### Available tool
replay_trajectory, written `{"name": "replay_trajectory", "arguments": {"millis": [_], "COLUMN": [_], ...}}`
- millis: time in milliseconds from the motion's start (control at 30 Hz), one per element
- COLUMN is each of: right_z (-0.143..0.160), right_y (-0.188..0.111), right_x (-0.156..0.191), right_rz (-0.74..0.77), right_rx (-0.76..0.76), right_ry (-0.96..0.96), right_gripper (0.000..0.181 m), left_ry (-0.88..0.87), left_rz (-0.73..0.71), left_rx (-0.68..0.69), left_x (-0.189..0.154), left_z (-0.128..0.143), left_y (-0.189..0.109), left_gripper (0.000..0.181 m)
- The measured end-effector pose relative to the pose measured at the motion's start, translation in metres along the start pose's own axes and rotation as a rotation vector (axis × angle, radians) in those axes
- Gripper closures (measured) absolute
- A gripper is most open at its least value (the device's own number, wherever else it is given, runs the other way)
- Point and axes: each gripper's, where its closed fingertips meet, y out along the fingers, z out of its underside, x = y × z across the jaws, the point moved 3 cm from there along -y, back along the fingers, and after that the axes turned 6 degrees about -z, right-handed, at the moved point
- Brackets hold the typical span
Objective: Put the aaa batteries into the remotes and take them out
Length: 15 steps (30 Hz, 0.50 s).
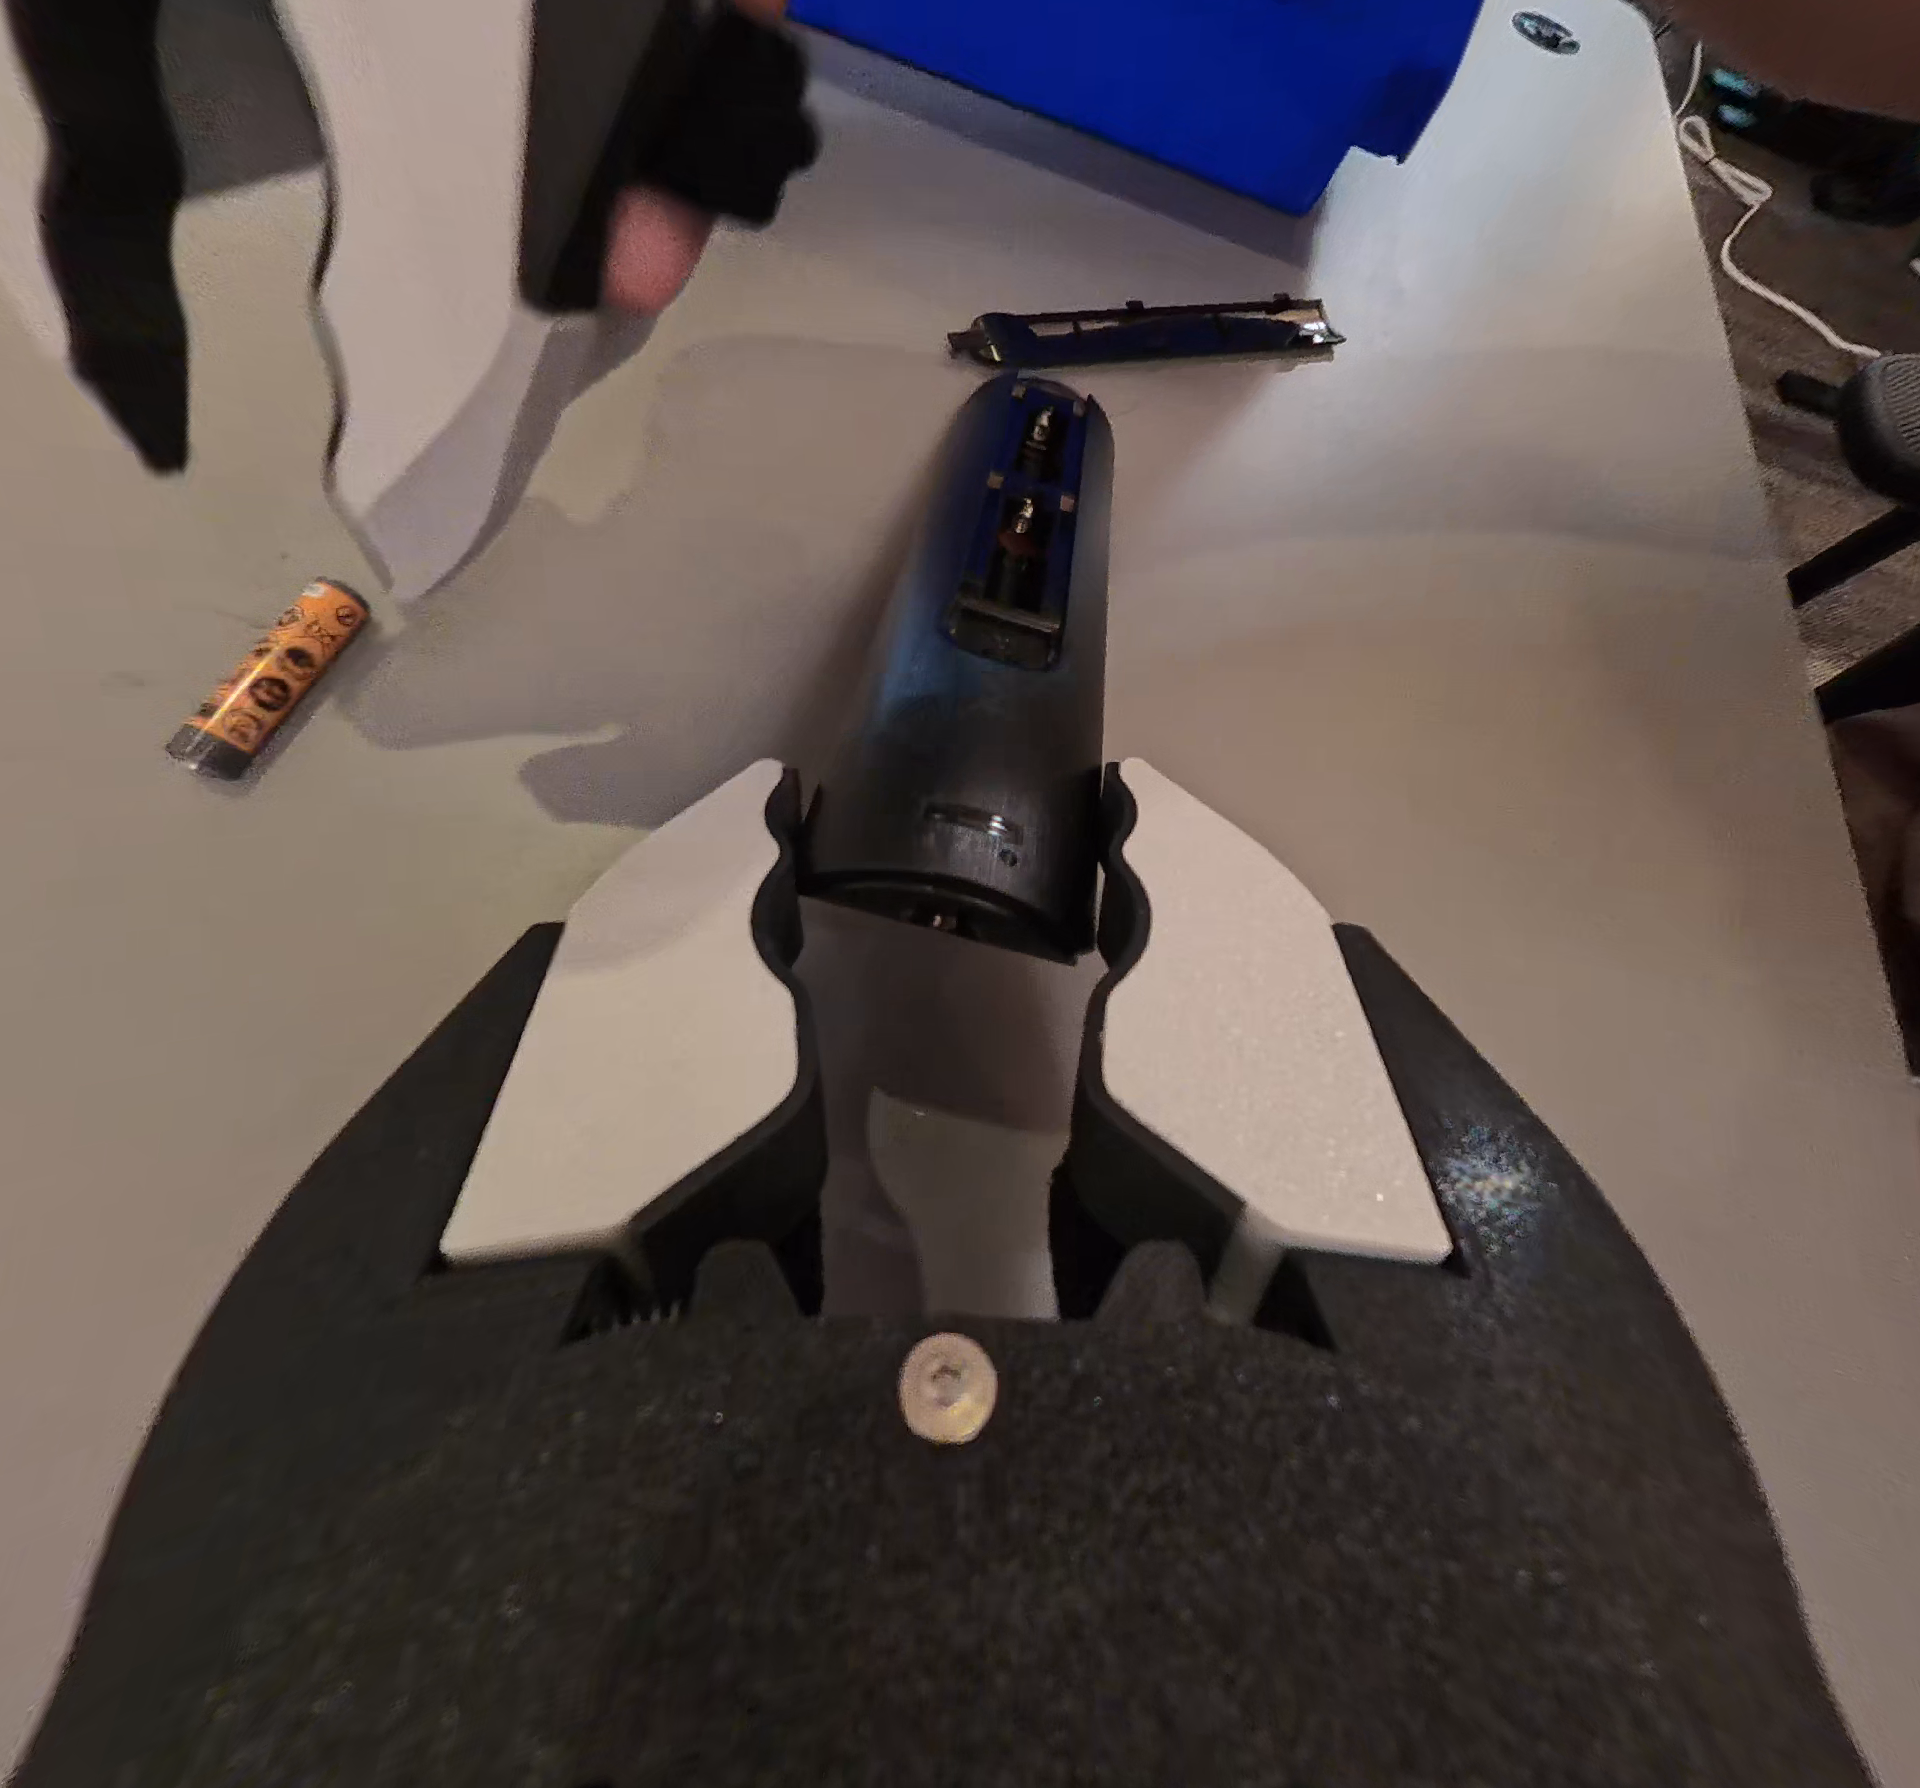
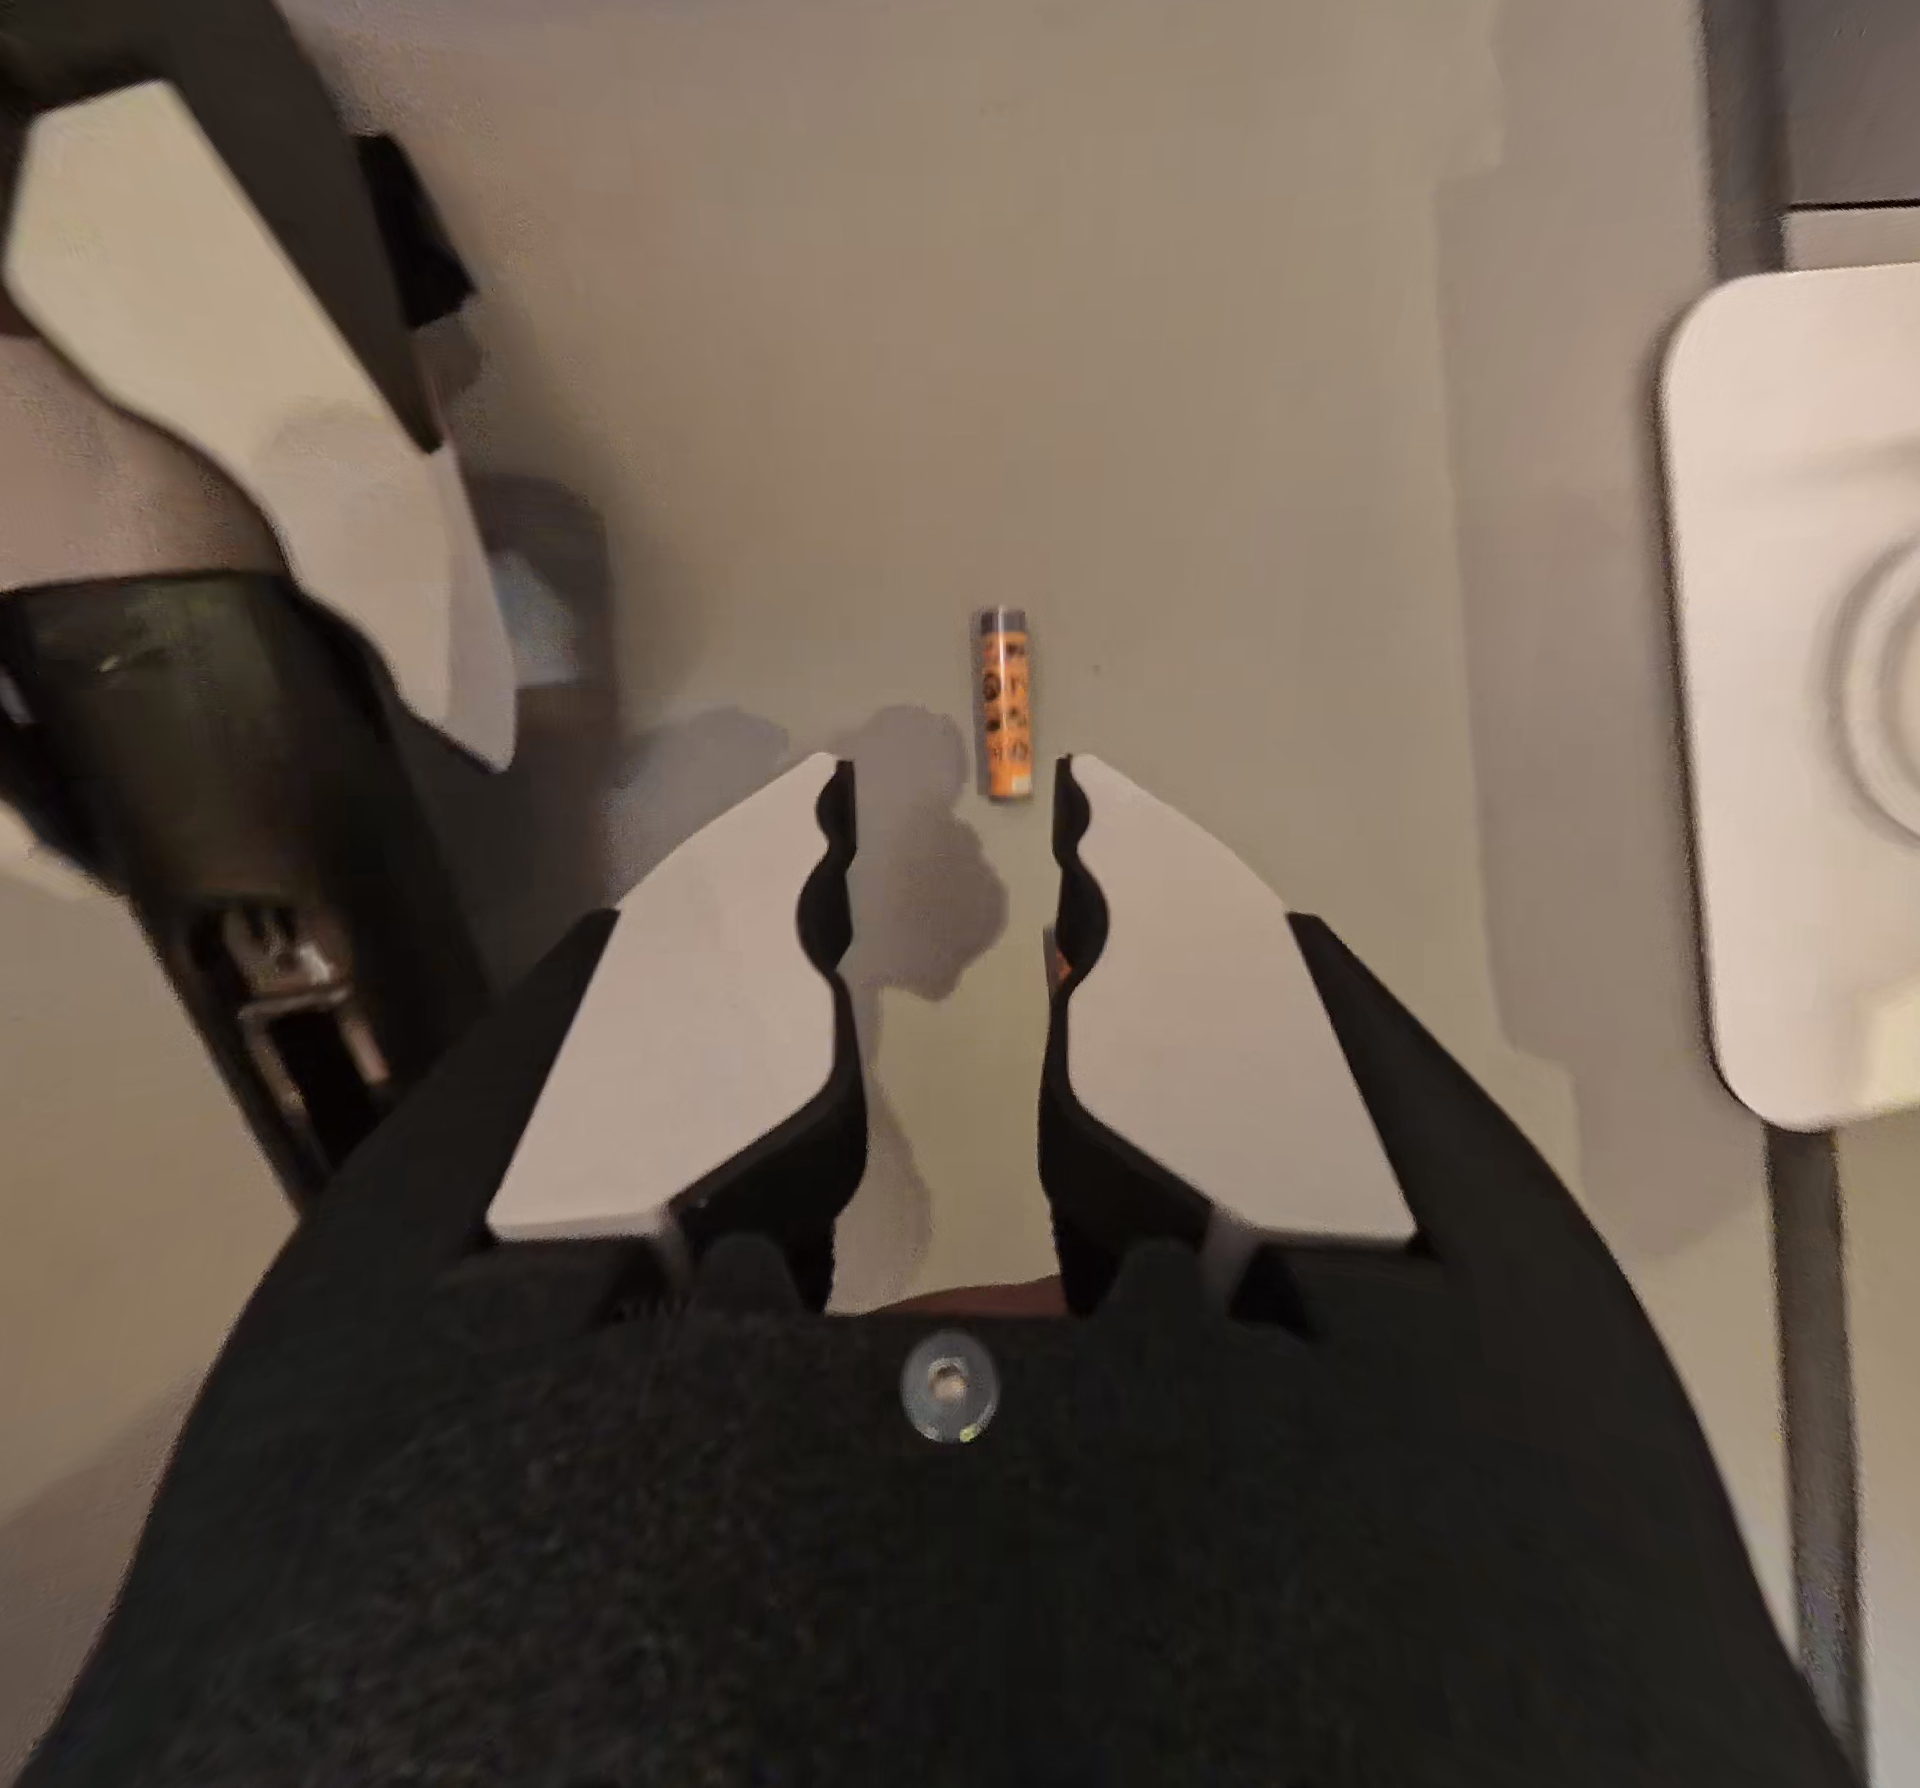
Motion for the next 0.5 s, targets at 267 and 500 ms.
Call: {"name": "replay_trajectory", "arguments": {"millis": [267, 500], "right_z": [-0.01, -0.004], "right_y": [0.035, 0.042], "right_x": [-0.013, -0.017], "right_rz": [-0.081, -0.126], "right_rx": [0.127, 0.22], "right_ry": [-0.04, -0.04], "right_gripper": [0.153, 0.159], "left_ry": [-0.076, -0.112], "left_rz": [0.055, 0.085], "left_rx": [-0.049, -0.134], "left_x": [0.004, 0.007], "left_z": [-0.005, -0.013], "left_y": [-0.006, -0.015], "left_gripper": [0.128, 0.128]}}
